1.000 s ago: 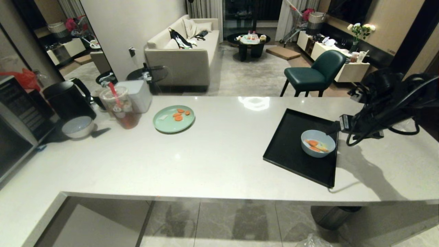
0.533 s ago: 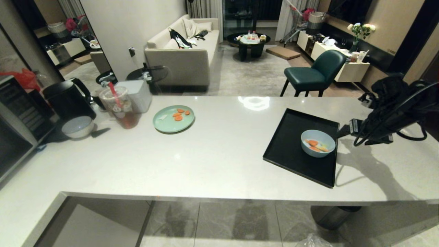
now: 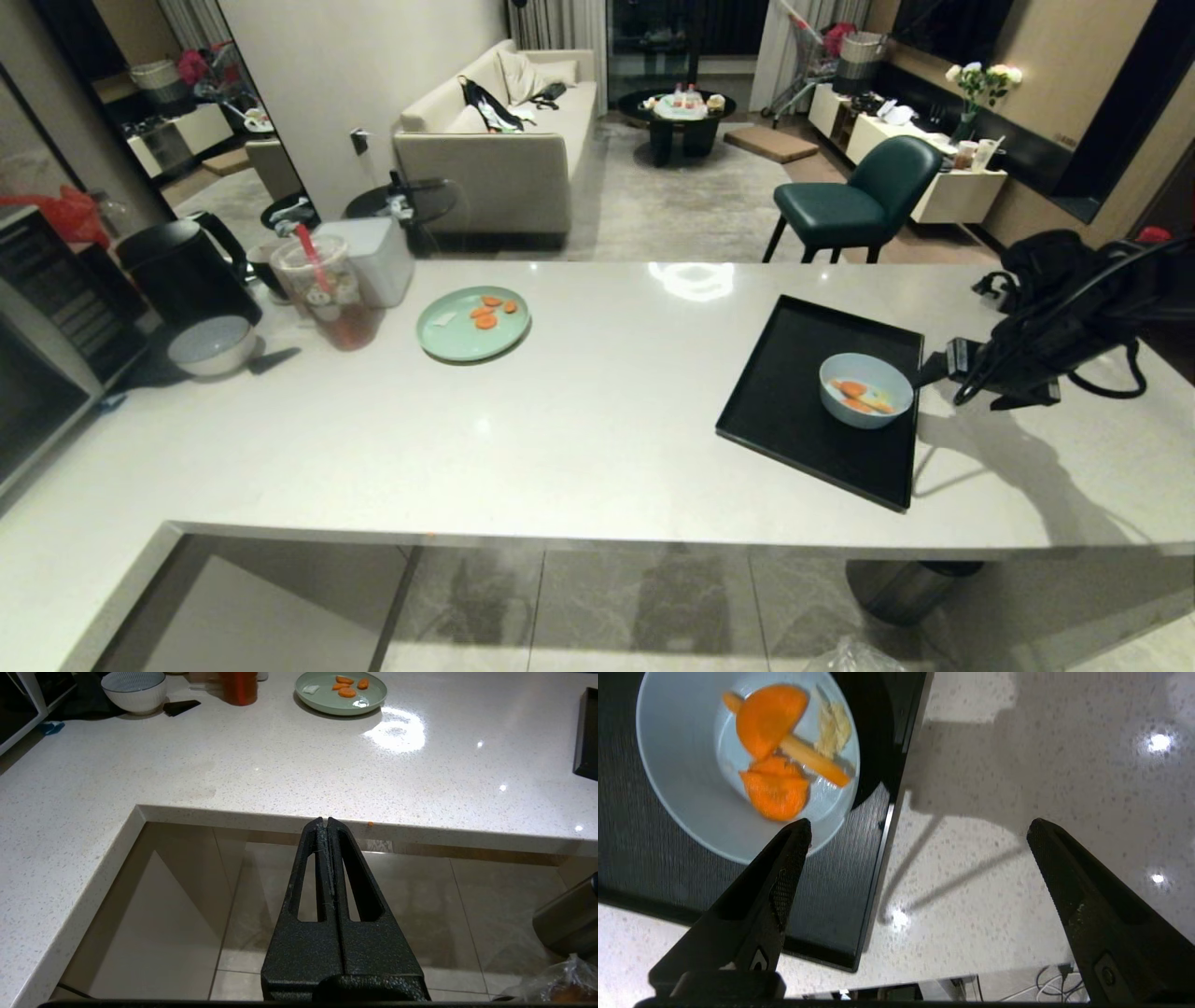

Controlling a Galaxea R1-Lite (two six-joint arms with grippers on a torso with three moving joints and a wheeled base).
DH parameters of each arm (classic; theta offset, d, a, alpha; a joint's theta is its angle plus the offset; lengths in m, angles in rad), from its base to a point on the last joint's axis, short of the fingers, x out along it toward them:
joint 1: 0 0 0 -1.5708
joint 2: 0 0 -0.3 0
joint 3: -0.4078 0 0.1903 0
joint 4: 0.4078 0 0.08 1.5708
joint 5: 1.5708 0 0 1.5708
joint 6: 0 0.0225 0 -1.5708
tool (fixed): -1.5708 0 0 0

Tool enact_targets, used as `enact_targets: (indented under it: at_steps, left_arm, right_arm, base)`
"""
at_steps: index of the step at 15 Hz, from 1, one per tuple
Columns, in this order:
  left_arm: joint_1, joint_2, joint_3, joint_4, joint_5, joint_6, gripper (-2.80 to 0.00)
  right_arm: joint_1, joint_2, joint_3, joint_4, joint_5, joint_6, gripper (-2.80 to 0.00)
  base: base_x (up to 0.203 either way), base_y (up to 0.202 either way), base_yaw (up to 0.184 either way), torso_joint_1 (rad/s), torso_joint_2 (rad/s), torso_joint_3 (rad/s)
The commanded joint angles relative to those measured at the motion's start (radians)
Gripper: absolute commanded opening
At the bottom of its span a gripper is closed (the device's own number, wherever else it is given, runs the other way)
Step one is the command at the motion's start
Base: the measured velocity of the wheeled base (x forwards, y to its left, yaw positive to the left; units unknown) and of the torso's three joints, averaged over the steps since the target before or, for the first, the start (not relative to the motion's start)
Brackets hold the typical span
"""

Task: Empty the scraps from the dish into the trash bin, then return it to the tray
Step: Pick up the bowl with leftover food

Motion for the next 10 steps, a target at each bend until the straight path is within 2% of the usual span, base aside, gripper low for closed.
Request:
enact_targets:
  at_steps: [1,5,10]
  left_arm:
    - [0.0,0.0,0.0,-0.001,0.0,-0.001,-2.8]
    - [0.0,0.001,0.0,-0.001,0.0,-0.001,-2.8]
    - [0.0,0.0,0.0,-0.001,0.0,-0.001,-2.8]
  right_arm:
    - [0.001,0.049,-0.05,0.002,0.001,0.003,0.0]
    - [0.005,0.099,-0.109,0.005,0.001,0.004,0.0]
    - [0.022,0.117,-0.114,0.003,0.001,0.006,0.0]
  base:
    - [0.0,0.0,0.0,0.0,0.0,0.0]
    - [0.0,0.0,0.0,0.0,0.0,0.0]
    - [0.0,0.0,0.0,0.0,0.0,0.0]
